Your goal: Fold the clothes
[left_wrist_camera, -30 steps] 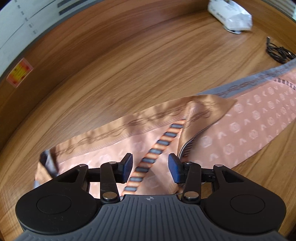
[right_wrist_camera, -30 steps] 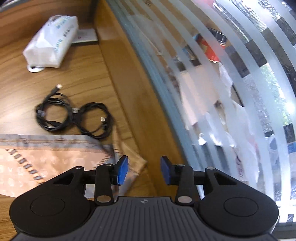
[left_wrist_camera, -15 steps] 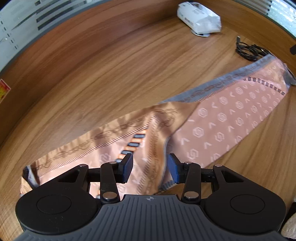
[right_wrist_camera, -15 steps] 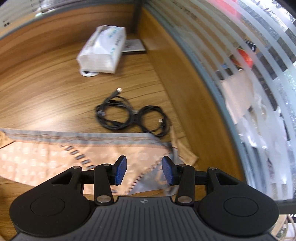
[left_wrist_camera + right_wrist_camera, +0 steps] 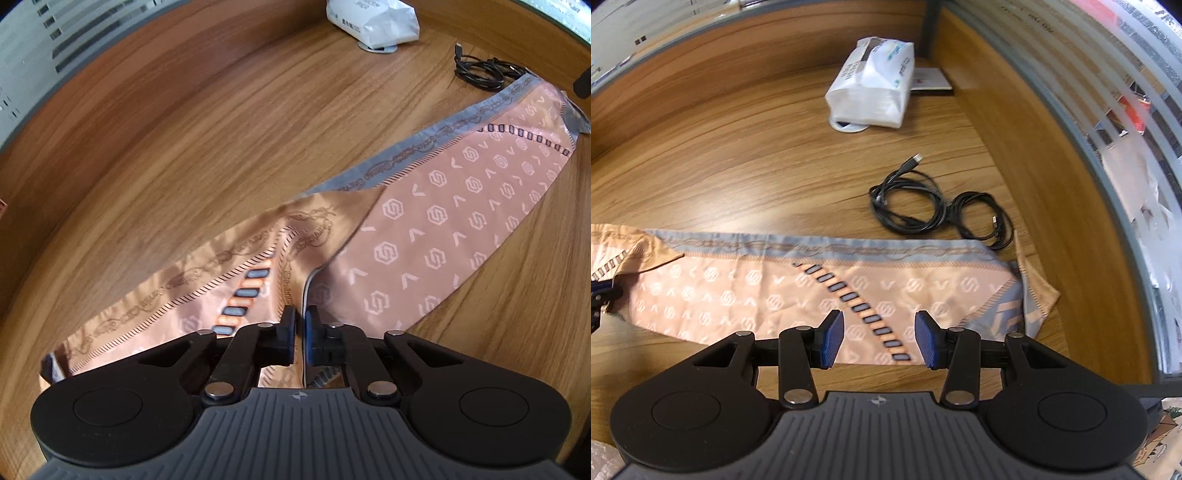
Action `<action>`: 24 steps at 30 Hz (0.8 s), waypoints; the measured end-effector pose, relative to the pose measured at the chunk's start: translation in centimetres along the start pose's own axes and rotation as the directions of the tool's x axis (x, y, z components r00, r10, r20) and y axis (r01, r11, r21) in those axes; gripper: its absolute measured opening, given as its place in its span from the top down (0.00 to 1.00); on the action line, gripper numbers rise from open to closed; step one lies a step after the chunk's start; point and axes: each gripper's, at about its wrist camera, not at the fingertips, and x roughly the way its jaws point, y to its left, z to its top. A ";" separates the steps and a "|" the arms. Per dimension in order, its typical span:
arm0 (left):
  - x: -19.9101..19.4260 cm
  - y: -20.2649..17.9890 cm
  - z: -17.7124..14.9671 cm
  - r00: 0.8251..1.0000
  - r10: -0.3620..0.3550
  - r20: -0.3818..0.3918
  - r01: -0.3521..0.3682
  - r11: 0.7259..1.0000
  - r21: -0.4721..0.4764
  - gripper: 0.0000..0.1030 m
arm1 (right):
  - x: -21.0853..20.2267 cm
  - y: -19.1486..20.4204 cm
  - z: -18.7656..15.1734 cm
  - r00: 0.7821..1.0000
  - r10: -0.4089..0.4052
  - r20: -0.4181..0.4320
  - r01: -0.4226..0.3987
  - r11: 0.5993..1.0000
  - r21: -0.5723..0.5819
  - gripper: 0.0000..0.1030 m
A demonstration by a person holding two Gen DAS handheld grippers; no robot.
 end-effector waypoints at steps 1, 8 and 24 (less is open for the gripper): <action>-0.2 0.3 0.0 1.000 0.007 0.007 -0.007 1.000 -0.003 0.95 | 0.1 0.2 -0.1 1.000 0.004 -0.003 -0.004 1.000 0.000 0.53; -1.8 3.7 -0.7 0.997 0.073 0.036 -0.071 0.995 -0.071 0.95 | 0.4 1.0 -0.7 1.000 0.015 -0.017 -0.016 1.000 -0.011 0.53; -4.7 14.0 -4.7 0.976 0.216 -0.009 -0.209 0.938 -0.276 0.94 | 1.1 4.3 -1.5 0.998 0.061 -0.025 -0.062 0.997 -0.040 0.53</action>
